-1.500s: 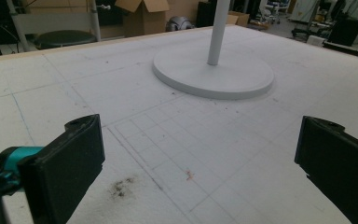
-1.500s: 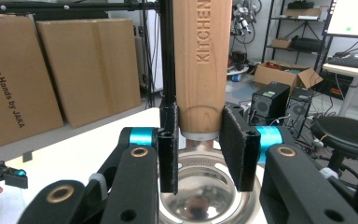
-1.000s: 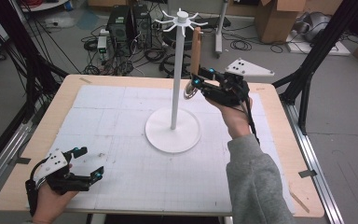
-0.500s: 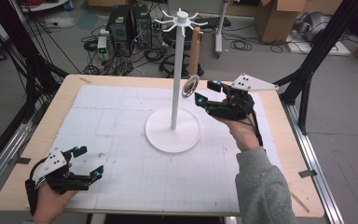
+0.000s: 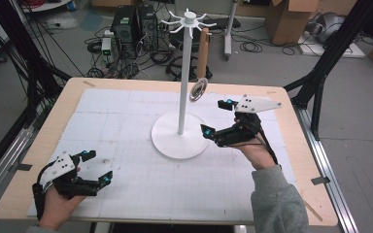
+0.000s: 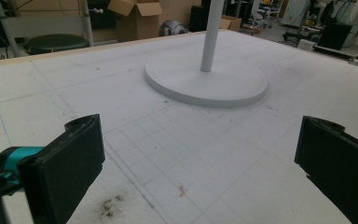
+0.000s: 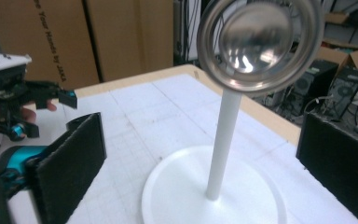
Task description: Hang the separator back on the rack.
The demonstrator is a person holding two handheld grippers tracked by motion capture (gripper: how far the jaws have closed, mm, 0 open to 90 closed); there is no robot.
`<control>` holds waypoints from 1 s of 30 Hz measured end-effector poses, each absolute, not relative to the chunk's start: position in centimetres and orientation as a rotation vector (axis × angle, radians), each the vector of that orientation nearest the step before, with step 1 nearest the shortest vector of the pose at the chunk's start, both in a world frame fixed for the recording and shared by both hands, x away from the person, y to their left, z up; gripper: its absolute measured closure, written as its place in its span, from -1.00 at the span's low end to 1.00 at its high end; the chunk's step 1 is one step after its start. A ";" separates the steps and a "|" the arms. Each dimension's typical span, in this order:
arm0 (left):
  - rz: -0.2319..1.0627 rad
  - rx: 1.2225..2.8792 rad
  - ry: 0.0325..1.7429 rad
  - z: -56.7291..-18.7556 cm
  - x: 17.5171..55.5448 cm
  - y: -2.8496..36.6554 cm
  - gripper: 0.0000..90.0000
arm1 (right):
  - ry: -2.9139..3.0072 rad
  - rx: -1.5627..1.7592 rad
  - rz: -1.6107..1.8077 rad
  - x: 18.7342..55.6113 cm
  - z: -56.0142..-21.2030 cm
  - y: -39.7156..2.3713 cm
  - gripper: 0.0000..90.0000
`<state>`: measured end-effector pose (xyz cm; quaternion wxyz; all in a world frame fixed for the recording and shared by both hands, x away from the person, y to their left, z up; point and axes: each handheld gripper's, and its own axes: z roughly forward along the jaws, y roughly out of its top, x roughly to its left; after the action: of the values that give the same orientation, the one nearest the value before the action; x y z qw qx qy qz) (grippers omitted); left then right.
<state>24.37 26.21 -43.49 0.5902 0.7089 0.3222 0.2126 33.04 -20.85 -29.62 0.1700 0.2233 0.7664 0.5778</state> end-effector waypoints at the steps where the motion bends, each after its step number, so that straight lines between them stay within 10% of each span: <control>1: 0.492 1.650 0.748 -43.5 24.4 26.2 -0.96 | 2.183 0.628 1.640 32.9 -29.8 -20.9 -0.99; 30: 0.469 1.664 0.730 -43.6 25.3 25.2 -0.96 | 2.119 0.713 1.615 31.4 -36.6 -24.4 -0.99</control>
<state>25.31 25.21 -43.59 0.5912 0.7152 0.3136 0.2016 31.41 -24.39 -36.56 0.1905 0.2538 0.7542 0.5749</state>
